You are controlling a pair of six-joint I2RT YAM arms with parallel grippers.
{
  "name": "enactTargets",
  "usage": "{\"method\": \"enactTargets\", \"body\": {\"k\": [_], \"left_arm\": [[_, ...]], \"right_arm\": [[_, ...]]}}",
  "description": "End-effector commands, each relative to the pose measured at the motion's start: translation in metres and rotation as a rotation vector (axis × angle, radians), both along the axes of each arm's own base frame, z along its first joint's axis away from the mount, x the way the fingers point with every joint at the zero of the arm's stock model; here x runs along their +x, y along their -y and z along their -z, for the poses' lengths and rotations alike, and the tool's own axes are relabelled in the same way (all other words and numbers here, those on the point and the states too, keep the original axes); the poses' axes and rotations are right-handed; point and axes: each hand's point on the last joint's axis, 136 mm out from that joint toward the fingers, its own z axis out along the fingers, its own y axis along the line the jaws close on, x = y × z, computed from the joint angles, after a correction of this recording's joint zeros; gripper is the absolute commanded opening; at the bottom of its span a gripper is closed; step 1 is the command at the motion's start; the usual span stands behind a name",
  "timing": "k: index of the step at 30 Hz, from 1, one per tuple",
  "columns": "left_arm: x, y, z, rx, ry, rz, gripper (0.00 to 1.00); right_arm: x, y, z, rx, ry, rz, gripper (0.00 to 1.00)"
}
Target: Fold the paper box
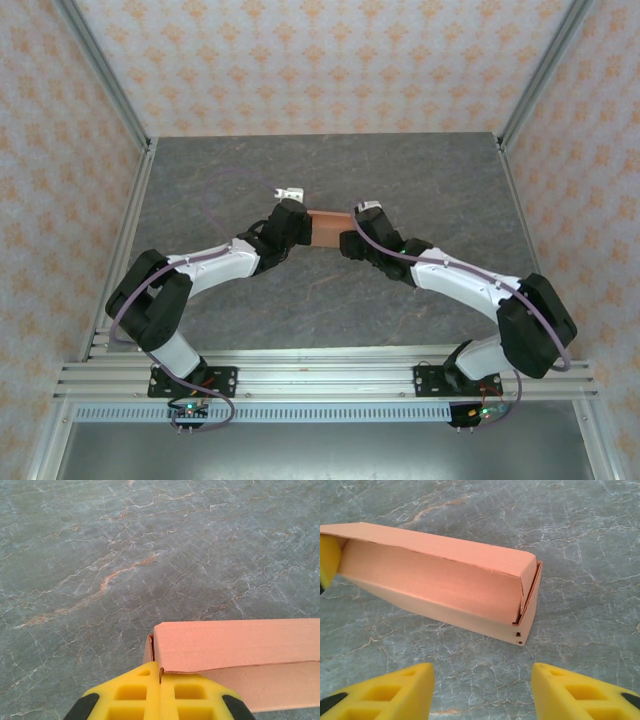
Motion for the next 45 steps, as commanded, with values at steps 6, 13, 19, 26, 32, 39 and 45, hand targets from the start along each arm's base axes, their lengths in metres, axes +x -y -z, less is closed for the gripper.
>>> {"method": "enactTargets", "body": {"k": [6,13,19,26,32,39,45], "left_arm": [[-0.031,-0.018,0.047,0.14,-0.158,0.015,0.0],[-0.03,-0.016,0.045,0.142,-0.153,0.02,0.0],[-0.031,-0.016,0.045,0.144,-0.153,0.021,0.0],[-0.032,-0.015,0.044,0.147,-0.151,0.023,0.0],[-0.033,-0.014,0.042,0.158,-0.142,0.019,0.0],[-0.035,-0.009,0.041,0.159,-0.141,0.025,0.0],[-0.038,-0.008,0.04,0.148,-0.144,0.02,0.0]], "right_arm": [[0.005,0.012,-0.043,0.073,0.013,-0.008,0.57],[0.041,0.016,-0.053,0.327,-0.12,0.014,0.6],[0.068,0.011,-0.036,0.432,-0.234,0.043,0.61],[0.072,0.01,-0.013,0.494,-0.297,0.082,0.58],[0.064,0.012,0.005,0.559,-0.321,0.133,0.55],[0.061,0.014,0.02,0.621,-0.329,0.182,0.46],[0.058,0.017,0.034,0.62,-0.341,0.205,0.4]]}}
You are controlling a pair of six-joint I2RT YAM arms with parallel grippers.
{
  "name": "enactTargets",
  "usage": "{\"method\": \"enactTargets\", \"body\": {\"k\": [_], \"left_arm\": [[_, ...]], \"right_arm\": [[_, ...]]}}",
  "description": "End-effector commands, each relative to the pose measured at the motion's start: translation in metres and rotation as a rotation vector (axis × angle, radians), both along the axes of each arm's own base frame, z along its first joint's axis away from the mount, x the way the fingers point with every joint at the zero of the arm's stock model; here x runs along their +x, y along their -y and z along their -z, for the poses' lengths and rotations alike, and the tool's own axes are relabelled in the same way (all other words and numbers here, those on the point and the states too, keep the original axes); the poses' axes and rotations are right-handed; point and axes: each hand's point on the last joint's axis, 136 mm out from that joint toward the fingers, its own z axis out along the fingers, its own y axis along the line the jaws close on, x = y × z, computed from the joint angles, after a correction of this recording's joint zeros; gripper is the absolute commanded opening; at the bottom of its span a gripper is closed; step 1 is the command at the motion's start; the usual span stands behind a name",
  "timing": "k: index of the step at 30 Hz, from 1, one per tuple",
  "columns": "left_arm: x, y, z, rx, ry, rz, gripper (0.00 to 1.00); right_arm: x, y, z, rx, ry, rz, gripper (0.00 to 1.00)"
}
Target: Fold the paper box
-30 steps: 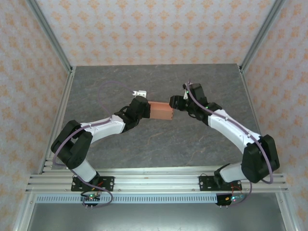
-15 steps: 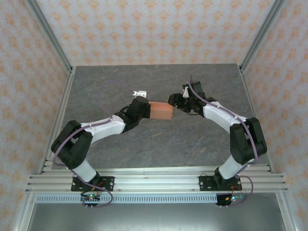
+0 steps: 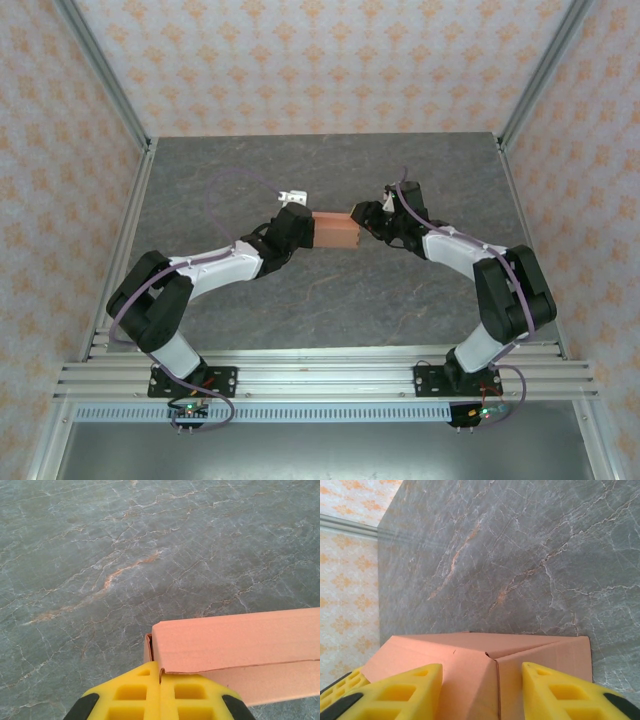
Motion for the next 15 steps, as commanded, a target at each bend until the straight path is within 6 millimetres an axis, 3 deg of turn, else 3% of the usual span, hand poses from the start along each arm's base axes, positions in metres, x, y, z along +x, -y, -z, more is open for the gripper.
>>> {"method": "enactTargets", "body": {"k": [1,5,15], "left_arm": [[-0.031,-0.013,0.04,0.096,-0.153,0.016,0.03],[-0.031,-0.015,0.038,0.089,-0.15,0.005,0.15],[-0.036,-0.017,0.022,0.062,-0.124,0.005,0.28]], "right_arm": [[-0.009,0.006,0.023,-0.022,-0.059,0.026,0.39],[-0.012,0.009,0.029,-0.038,-0.062,0.036,0.36],[-0.018,0.008,0.039,-0.078,-0.062,0.046,0.33]]}}
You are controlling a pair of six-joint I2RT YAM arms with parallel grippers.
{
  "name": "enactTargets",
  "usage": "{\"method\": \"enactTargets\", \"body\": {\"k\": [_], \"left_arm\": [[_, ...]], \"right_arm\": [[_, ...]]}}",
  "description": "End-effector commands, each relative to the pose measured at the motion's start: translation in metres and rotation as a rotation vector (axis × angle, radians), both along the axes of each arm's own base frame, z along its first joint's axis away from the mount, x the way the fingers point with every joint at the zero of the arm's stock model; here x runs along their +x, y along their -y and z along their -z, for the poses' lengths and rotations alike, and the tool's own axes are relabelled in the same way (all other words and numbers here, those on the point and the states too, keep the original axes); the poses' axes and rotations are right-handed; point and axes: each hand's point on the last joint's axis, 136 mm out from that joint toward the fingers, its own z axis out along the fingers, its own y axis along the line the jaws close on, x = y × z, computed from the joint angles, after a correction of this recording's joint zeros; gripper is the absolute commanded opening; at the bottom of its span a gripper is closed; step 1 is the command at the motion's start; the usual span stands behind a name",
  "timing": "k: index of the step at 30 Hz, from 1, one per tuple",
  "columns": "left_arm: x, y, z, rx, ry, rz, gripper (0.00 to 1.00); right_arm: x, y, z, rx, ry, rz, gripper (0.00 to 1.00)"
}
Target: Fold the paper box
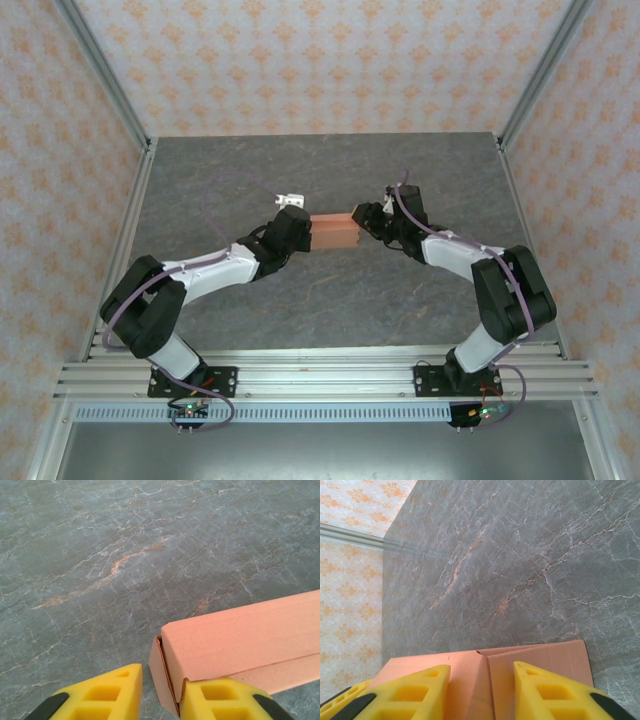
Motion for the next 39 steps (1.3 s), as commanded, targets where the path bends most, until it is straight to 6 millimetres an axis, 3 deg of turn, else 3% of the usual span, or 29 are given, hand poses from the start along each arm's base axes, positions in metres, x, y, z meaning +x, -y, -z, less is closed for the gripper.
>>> {"method": "enactTargets", "body": {"k": [1,16,22,27,39], "left_arm": [[-0.024,-0.01,0.021,0.051,-0.096,0.014,0.29],[-0.049,-0.023,0.016,0.043,-0.128,0.034,0.45],[-0.055,-0.015,0.015,0.028,-0.139,0.101,0.48],[-0.058,-0.012,0.014,0.02,-0.13,0.134,0.63],[-0.068,0.002,0.012,-0.021,-0.12,0.248,0.8]], "right_arm": [[-0.02,0.007,0.036,-0.081,-0.103,0.02,0.32],[-0.024,0.006,0.037,-0.161,-0.067,0.07,0.27],[-0.024,0.005,0.036,-0.172,-0.059,0.078,0.27],[-0.024,0.005,0.035,-0.18,-0.055,0.081,0.27],[-0.024,0.006,0.035,-0.191,-0.051,0.087,0.27]]}}
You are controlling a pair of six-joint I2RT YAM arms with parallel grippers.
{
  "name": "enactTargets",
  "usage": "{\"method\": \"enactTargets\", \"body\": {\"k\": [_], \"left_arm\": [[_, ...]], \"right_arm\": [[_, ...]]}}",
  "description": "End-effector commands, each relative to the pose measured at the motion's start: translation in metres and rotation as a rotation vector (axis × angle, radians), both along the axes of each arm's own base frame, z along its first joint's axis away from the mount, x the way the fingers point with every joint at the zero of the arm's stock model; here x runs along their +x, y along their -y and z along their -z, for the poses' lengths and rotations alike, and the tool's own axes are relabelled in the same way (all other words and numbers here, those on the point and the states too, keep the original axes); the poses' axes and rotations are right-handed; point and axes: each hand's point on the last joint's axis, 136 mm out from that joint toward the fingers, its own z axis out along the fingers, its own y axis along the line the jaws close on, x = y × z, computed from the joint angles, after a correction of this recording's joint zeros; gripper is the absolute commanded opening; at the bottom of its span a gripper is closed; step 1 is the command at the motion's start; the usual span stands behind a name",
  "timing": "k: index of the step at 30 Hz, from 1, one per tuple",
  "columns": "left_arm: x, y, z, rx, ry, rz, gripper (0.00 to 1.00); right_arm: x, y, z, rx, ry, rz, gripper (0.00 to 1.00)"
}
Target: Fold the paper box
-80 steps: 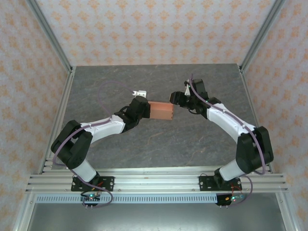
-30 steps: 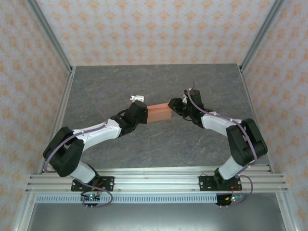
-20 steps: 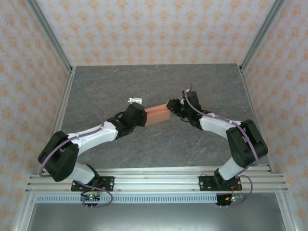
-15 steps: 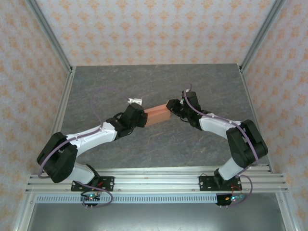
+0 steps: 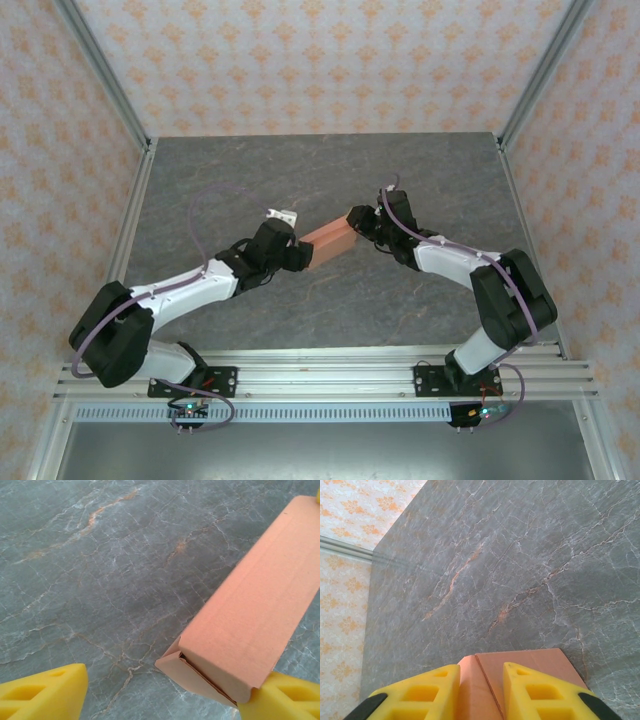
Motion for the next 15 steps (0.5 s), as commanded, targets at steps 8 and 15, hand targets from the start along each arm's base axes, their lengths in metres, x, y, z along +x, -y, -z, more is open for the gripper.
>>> {"method": "enactTargets", "body": {"k": [8,15], "left_arm": [[-0.017,0.02,0.009,-0.027,-0.042,0.148,0.86],[-0.016,0.025,0.009,-0.044,-0.048,0.16,0.88]], "right_arm": [[-0.023,0.015,0.04,-0.1,-0.123,0.026,0.27],[-0.023,0.016,0.04,-0.107,-0.122,0.026,0.27]]}}
